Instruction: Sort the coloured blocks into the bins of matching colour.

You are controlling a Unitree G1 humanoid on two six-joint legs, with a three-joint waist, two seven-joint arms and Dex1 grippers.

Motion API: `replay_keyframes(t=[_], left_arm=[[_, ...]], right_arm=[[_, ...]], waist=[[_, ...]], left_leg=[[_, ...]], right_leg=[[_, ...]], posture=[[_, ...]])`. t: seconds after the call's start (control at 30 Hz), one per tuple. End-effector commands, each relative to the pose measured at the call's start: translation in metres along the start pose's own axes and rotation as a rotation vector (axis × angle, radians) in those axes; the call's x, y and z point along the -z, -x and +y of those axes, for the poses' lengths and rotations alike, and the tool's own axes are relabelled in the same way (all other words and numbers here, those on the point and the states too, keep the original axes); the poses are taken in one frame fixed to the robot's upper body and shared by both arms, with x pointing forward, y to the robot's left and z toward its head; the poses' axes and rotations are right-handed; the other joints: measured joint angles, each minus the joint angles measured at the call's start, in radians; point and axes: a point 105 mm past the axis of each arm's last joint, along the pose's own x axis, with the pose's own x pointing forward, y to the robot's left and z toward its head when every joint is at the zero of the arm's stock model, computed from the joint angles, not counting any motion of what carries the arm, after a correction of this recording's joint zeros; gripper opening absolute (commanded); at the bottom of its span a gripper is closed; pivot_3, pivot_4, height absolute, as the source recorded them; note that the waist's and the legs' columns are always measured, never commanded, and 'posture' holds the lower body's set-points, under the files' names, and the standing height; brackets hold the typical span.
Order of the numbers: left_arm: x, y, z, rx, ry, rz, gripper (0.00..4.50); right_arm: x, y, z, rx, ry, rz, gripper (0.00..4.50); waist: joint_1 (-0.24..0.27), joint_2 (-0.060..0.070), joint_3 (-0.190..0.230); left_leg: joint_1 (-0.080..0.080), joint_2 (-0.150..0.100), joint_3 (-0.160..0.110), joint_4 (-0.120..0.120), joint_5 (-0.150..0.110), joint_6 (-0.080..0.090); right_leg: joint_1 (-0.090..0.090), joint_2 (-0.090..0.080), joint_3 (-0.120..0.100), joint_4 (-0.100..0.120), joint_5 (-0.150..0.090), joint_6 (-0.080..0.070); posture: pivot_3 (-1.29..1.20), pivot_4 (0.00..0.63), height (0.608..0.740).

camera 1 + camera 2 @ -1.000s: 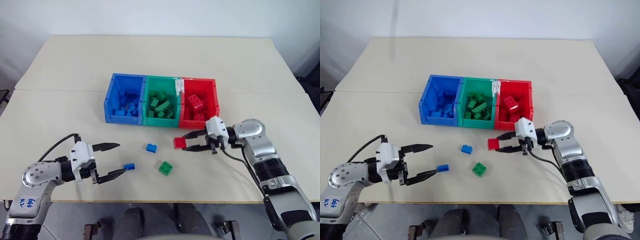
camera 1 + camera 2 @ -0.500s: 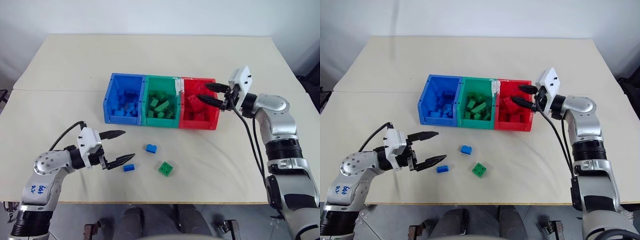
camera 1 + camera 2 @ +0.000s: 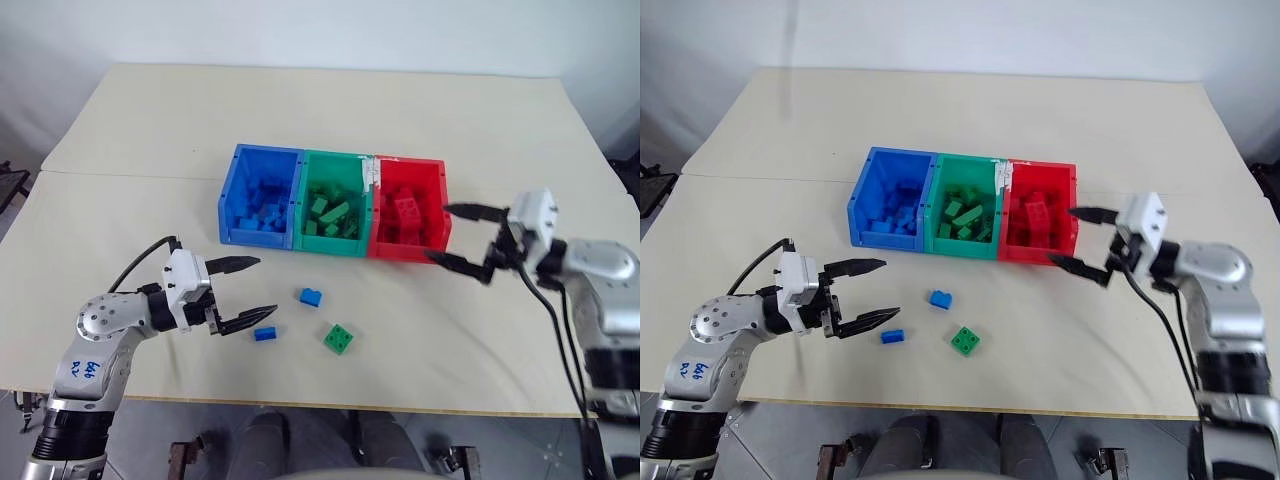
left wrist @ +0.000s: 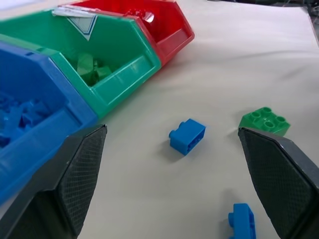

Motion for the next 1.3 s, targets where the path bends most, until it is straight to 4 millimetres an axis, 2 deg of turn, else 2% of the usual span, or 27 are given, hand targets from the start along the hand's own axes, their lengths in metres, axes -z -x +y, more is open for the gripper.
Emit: replay_keyframes(t=[0.03, 0.1, 0.23, 0.37, 0.47, 0.53, 0.6, 0.67, 0.77, 0.87, 0.93, 1.03, 1.13, 1.3], left_arm=[[-0.001, 0.007, 0.005, 0.010, -0.045, 0.011, 4.50], [0.000, 0.013, 0.009, 0.014, -0.033, 0.006, 4.50], [0.008, 0.029, 0.020, -0.001, -0.013, 0.045, 4.50], [0.016, 0.042, 0.027, 0.003, -0.017, 0.090, 4.50], [0.017, 0.044, 0.027, 0.024, -0.021, 0.097, 4.50], [0.013, 0.042, 0.022, 0.056, -0.019, 0.080, 4.50], [0.010, 0.040, 0.018, 0.079, -0.016, 0.068, 4.50], [0.010, 0.038, 0.009, 0.103, -0.012, 0.063, 4.50], [0.009, 0.035, -0.001, 0.130, -0.005, 0.059, 4.50], [0.007, 0.032, -0.007, 0.140, 0.001, 0.052, 4.50], [0.005, 0.029, -0.011, 0.147, 0.002, 0.049, 4.50], [0.002, 0.027, -0.015, 0.145, 0.003, 0.044, 4.50], [-0.001, 0.027, -0.018, 0.137, 0.008, 0.043, 4.50], [-0.007, 0.029, -0.023, 0.126, 0.025, 0.039, 4.50]], right_arm=[[-0.004, 0.027, 0.025, -0.068, 0.035, 0.025, 4.47], [0.004, 0.042, 0.031, -0.041, -0.022, 0.057, 4.47], [0.015, 0.057, 0.032, 0.003, -0.011, 0.101, 4.47], [0.013, 0.053, 0.036, -0.025, 0.005, 0.082, 4.47], [0.012, 0.043, 0.041, -0.055, -0.002, 0.069, 4.47], [0.010, 0.020, 0.048, -0.094, -0.034, 0.083, 4.47], [0.009, 0.004, 0.054, -0.121, -0.049, 0.101, 4.47], [0.000, -0.026, 0.069, -0.192, -0.081, 0.051, 4.47], [-0.009, -0.055, 0.088, -0.276, -0.131, -0.001, 4.47], [-0.006, -0.078, 0.105, -0.341, -0.148, 0.002, 4.47], [0.004, -0.094, 0.115, -0.373, -0.144, 0.039, 4.47], [0.013, -0.111, 0.123, -0.376, -0.145, 0.065, 4.47], [0.019, -0.121, 0.123, -0.326, -0.128, 0.074, 4.47], [0.033, -0.122, 0.121, -0.251, -0.120, 0.105, 4.47]], waist=[[0.000, 0.000, 0.000], [-0.005, 0.000, 0.000], [-0.016, 0.000, 0.000], [-0.016, 0.000, 0.000], [-0.009, 0.000, 0.000], [-0.008, 0.000, 0.000], [-0.009, 0.000, 0.000], [-0.008, 0.000, 0.000], [-0.008, 0.000, 0.000], [-0.003, 0.000, 0.000], [-0.001, 0.000, 0.000], [-0.002, 0.000, 0.000], [-0.003, -0.001, 0.000], [-0.005, -0.001, 0.000]], left_leg=[[0.001, 0.000, 0.000, 0.000, 0.000, 0.000], [0.002, -0.001, 0.001, 0.001, 0.000, 0.000], [0.008, -0.001, 0.003, 0.001, 0.000, 0.000], [0.008, 0.000, 0.002, 0.001, 0.002, -0.001], [0.008, 0.000, 0.001, 0.001, 0.002, -0.001], [0.007, 0.000, 0.001, 0.001, 0.002, -0.001], [0.007, 0.000, 0.001, 0.001, 0.002, -0.001], [0.006, 0.001, 0.001, 0.001, 0.002, -0.001], [0.006, 0.002, 0.000, 0.000, 0.001, -0.001], [0.004, 0.001, -0.001, 0.000, 0.002, -0.002], [0.004, 0.000, -0.002, 0.000, 0.002, -0.002], [0.004, 0.000, -0.002, 0.000, 0.001, -0.001], [0.004, 0.000, -0.002, -0.001, 0.001, -0.001], [0.004, 0.000, -0.002, -0.001, 0.001, -0.001]], right_leg=[[0.001, 0.000, 0.000, -0.001, 0.000, 0.000], [0.002, 0.001, 0.001, -0.003, 0.000, 0.000], [0.005, 0.002, 0.003, 0.000, 0.001, 0.001], [0.004, 0.002, 0.003, 0.002, 0.002, -0.001], [0.004, 0.002, 0.002, 0.002, 0.002, -0.001], [0.004, 0.001, 0.002, 0.001, 0.002, -0.001], [0.003, 0.000, 0.003, 0.002, 0.002, -0.001], [0.002, 0.000, 0.002, 0.002, 0.002, -0.001], [0.001, 0.001, 0.002, 0.001, 0.002, -0.001], [0.001, 0.000, 0.001, 0.000, 0.002, -0.001], [0.002, -0.001, 0.000, -0.001, 0.002, -0.001], [0.001, -0.002, 0.000, -0.001, 0.002, -0.001], [0.001, -0.002, 0.000, -0.002, 0.002, -0.001], [0.001, -0.001, 0.000, -0.002, 0.002, -0.002]], posture=[[0.00, 0.150, 0.740], [0.00, 0.150, 0.740], [0.00, 0.150, 0.740], [0.00, 0.150, 0.740], [0.00, 0.150, 0.740], [0.00, 0.150, 0.740], [0.00, 0.150, 0.740], [0.00, 0.150, 0.740], [0.00, 0.150, 0.740], [0.00, 0.150, 0.740], [0.00, 0.150, 0.740], [0.00, 0.150, 0.740], [0.00, 0.150, 0.740], [0.00, 0.150, 0.740]])
